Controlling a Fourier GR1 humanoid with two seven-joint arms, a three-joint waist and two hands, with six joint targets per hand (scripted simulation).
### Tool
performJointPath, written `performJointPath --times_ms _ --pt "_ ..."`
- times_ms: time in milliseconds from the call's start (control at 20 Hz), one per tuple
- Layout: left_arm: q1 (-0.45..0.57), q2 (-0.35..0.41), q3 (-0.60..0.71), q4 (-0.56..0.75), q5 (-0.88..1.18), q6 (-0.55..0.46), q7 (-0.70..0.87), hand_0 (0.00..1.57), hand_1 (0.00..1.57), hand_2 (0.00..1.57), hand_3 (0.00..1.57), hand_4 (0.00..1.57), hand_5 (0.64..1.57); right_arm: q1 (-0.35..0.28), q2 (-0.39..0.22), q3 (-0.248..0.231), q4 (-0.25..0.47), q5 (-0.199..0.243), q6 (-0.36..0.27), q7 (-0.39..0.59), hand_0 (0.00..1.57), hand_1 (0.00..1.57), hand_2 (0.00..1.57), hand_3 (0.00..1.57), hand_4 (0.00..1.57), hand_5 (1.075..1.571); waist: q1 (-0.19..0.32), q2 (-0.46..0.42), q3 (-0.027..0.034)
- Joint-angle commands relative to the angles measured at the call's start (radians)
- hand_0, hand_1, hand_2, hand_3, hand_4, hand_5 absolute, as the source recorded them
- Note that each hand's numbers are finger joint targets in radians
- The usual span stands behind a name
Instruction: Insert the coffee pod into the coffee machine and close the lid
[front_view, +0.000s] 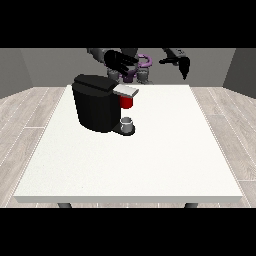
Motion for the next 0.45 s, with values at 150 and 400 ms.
performJointPath --times_ms 150,400 --pt "0.092 -0.051 -0.031 -0.004 -0.013 0.037 -0.054 0.00 0.00 0.00 0.00 0.19 1.571 0.141 0.088 0.063 -0.059 -0.033 0.039 -0.143 0.00 0.00 0.00 0.00 0.28 1.571 -0.051 -0.067 -0.0021" --pt "0.138 -0.016 0.004 0.050 -0.016 0.042 -0.038 0.00 0.00 0.00 0.00 0.19 1.571 0.375 0.090 0.164 -0.155 -0.152 -0.041 -0.144 0.00 0.00 0.00 0.00 0.16 1.571 -0.131 -0.165 -0.0019"
